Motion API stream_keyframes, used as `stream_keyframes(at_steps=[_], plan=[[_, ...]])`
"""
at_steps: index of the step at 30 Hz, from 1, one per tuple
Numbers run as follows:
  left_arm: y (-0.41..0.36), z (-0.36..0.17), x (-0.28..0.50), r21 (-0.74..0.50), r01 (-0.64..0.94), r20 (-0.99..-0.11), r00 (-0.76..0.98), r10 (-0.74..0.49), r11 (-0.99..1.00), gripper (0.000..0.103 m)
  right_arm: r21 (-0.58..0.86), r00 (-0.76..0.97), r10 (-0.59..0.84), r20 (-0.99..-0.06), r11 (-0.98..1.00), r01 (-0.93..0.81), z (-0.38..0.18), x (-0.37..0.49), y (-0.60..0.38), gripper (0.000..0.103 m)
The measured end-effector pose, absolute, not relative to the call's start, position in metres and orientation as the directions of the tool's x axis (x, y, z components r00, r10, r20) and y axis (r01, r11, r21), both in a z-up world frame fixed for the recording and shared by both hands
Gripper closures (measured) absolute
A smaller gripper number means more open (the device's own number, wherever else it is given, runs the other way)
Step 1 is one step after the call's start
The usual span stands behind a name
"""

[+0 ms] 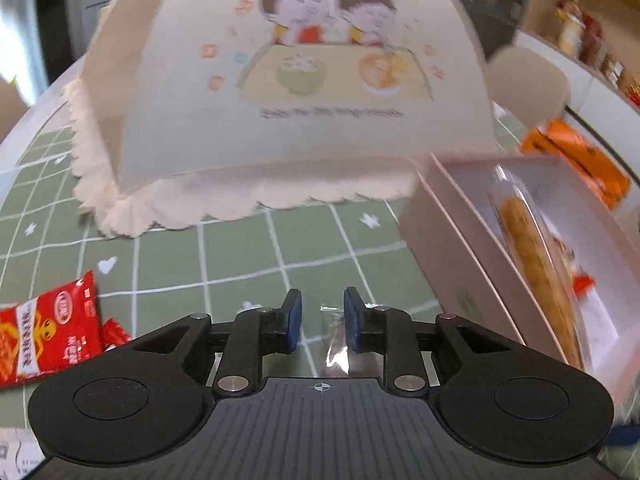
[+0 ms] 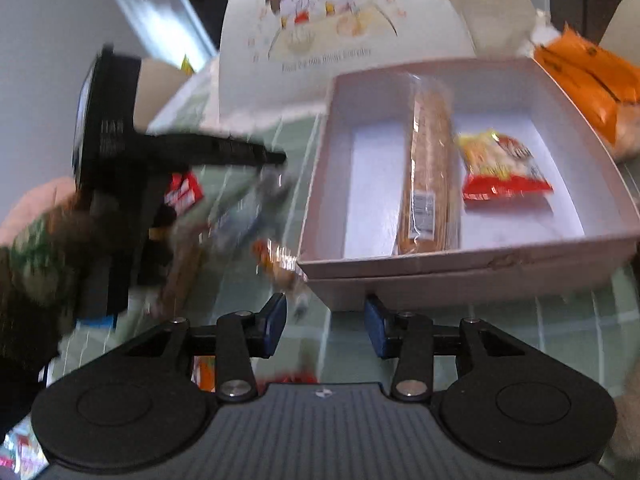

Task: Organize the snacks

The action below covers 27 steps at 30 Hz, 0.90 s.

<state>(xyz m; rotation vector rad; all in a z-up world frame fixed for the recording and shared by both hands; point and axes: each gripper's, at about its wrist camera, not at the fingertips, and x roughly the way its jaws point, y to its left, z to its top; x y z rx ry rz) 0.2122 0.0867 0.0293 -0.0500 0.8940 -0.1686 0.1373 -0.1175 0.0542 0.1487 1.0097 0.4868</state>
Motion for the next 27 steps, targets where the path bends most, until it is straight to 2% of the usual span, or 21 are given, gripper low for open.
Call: stream_keyframes(at_steps=[2,4,9,10,11,12,13,15,21,27], plan=[[0.082,0.028,0.204,-0.079,0.179,-0.773,0.61,-0.174,0.981,0.076,0.337,0.458,0.467,-0.757,0.878,-0.34,0.049,0.141,-0.105,0.054],[0.083,0.028,0.196,-0.073,0.22,-0.779,0.596,-0.193,0.973,0.076,0.321,0.451,0.474,-0.756,0.869,-0.376,0.039,0.145,-0.089,0.054],[0.101,0.028,0.165,-0.175,0.243,-0.788,0.547,-0.284,0.954,0.077,0.257,0.428,0.472,-0.771,0.845,-0.469,0.027,0.145,-0.057,0.054],[0.104,0.027,0.16,-0.195,0.24,-0.786,0.542,-0.298,0.951,0.077,0.231,0.435,0.464,-0.772,0.841,-0.488,0.026,0.143,-0.053,0.056],[0.108,0.027,0.154,-0.224,0.234,-0.783,0.535,-0.318,0.946,0.077,0.209,0.441,0.457,-0.772,0.839,-0.503,0.025,0.141,-0.051,0.068],[0.112,0.027,0.148,-0.257,0.22,-0.78,0.527,-0.336,0.941,0.077,0.189,0.44,0.447,-0.779,0.836,-0.515,0.025,0.14,-0.05,0.075],[0.117,0.028,0.142,-0.291,0.201,-0.775,0.523,-0.354,0.935,0.077,0.163,0.444,0.43,-0.786,0.837,-0.522,0.029,0.137,-0.049,0.078],[0.128,0.03,0.132,-0.338,0.167,-0.755,0.54,-0.372,0.926,0.077,0.172,0.423,0.436,-0.794,0.829,-0.531,0.032,0.131,-0.055,0.079],[0.155,0.037,0.104,-0.38,0.033,-0.725,0.611,-0.319,0.925,0.079,0.144,0.416,0.404,-0.815,0.835,-0.53,0.034,0.087,-0.096,0.079],[0.139,0.046,0.083,-0.359,0.054,-0.718,0.622,-0.313,0.932,0.079,0.135,0.462,0.326,-0.825,0.907,-0.399,0.037,0.063,-0.151,0.079]])
